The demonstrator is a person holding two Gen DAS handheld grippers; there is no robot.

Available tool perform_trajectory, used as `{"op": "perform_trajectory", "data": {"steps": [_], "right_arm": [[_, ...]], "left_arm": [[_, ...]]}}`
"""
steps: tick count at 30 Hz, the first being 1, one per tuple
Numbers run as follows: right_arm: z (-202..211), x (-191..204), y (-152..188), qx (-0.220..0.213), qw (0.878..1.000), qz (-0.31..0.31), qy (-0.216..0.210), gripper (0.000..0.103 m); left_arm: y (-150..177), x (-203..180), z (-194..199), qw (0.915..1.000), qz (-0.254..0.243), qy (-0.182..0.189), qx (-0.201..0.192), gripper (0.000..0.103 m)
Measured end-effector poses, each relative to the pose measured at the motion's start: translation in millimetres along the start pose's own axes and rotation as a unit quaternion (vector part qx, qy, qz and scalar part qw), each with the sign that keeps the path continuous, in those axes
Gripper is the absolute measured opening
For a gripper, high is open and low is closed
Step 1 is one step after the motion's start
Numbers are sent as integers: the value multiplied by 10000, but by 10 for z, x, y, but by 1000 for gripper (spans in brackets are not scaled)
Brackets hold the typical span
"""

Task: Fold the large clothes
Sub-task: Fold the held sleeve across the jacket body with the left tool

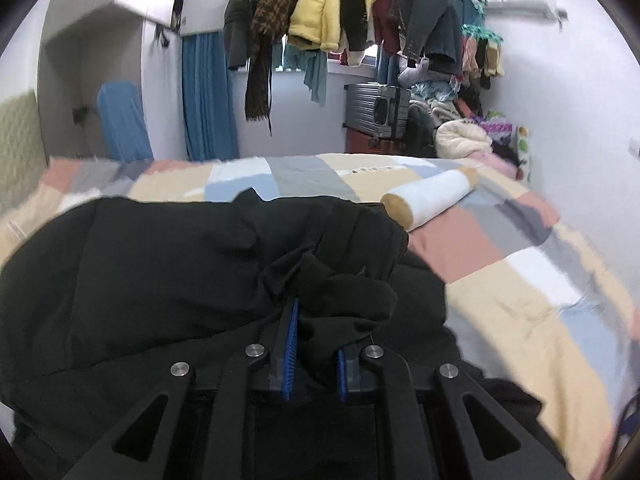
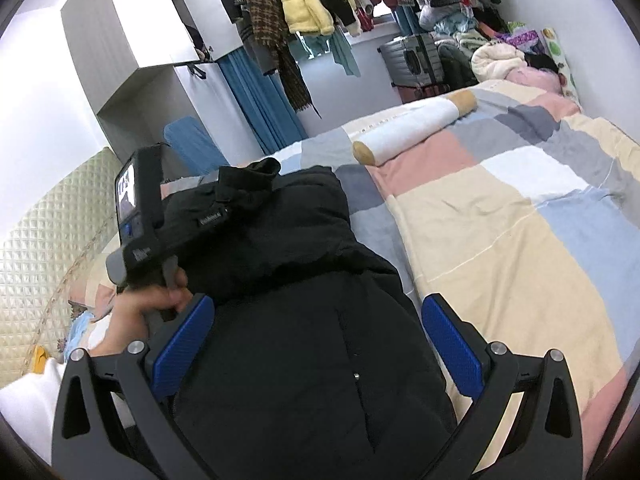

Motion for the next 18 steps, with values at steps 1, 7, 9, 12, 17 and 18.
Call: {"op": "perform_trajectory", "data": {"steps": [1, 7, 9, 12, 17, 18], "right_arm": [[-29, -9, 2, 21, 10000, -13, 0, 103], [-131, -23, 6, 89, 9999, -5, 94, 103], [-132, -15, 7, 81, 9998, 22, 160, 103], [-111, 1, 10, 57, 9997, 58, 221, 103], [-26, 59, 20, -31, 9996, 157, 221, 103], [-7, 67, 15, -57, 9996, 178, 213, 103]], "left_arm": [[8, -30, 12, 9998, -131, -166, -44, 16], [63, -223, 171, 9912, -893, -970, -81, 31], [83, -236, 263, 9906, -923, -1005, -50, 49], [105, -271, 449, 9890, -1061, -1015, -149, 72], [129, -219, 858, 9915, -1026, -770, -204, 72], [129, -170, 975, 9928, -935, -715, -242, 72]]}}
Point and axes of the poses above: each gripper's, at about its wrist camera, not at the fingertips, and z roughly against the way its jaws point, x to its left, y to its underside, the point moved 9 cm from there along -z, roughly the way its jaws point, and after that the axes turned 6 degrees about x, right-handed, at the moved point
